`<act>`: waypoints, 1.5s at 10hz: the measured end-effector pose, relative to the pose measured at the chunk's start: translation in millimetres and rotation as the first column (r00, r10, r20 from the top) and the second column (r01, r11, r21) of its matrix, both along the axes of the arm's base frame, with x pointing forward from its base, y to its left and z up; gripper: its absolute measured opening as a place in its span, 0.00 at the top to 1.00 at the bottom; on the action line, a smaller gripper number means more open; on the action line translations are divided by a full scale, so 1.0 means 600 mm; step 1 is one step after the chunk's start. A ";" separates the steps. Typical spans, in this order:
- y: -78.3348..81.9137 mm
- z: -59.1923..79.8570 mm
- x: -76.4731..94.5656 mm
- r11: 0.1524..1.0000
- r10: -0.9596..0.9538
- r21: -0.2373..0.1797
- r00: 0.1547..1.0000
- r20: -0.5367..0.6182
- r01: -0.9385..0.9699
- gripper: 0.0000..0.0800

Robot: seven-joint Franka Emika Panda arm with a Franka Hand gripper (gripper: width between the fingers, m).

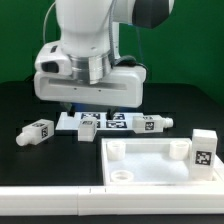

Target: Assemble square table

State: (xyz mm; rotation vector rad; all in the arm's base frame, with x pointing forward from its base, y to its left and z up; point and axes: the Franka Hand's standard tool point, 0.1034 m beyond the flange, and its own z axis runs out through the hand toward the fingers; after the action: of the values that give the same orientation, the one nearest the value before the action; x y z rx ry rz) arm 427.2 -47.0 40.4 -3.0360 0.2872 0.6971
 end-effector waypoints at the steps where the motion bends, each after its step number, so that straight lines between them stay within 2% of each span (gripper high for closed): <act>1: -0.009 0.006 0.014 1.000 -0.008 0.016 0.995 -0.097 0.009 0.19; 2: -0.016 0.007 0.026 0.999 -0.022 0.020 0.986 -0.166 0.025 0.19; 4: -0.020 0.002 0.020 0.999 -0.028 0.026 0.971 -0.237 0.035 0.19; 5: -0.020 -0.001 0.020 0.999 -0.026 0.029 0.973 -0.231 0.034 0.19; 6: -0.019 -0.008 0.017 0.998 -0.008 0.060 0.974 -0.227 0.022 0.19; 7: -0.016 -0.013 0.026 0.994 0.034 0.105 0.982 -0.183 -0.015 0.19; 8: -0.008 -0.014 0.029 0.993 0.050 0.113 0.987 -0.155 -0.033 0.19; 9: 0.031 -0.031 -0.011 0.992 0.071 0.112 0.989 -0.133 -0.056 0.19; 10: 0.043 -0.032 -0.039 0.990 0.081 0.125 0.984 -0.157 -0.061 0.19; 11: 0.036 -0.032 -0.031 0.991 0.071 0.122 0.986 -0.150 -0.053 0.19; 13: 0.039 -0.023 -0.034 0.991 0.077 0.124 0.972 -0.224 -0.050 0.19; 15: 0.033 -0.012 -0.037 0.990 0.102 0.133 0.906 -0.410 -0.051 0.19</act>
Offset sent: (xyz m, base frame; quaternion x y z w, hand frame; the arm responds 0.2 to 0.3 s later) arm 0.0000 0.0000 0.0000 0.0000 -0.1938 0.0000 0.9810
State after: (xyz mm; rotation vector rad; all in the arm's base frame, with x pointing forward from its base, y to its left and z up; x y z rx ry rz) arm 404.9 -27.1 33.0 -2.7687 0.1219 1.3190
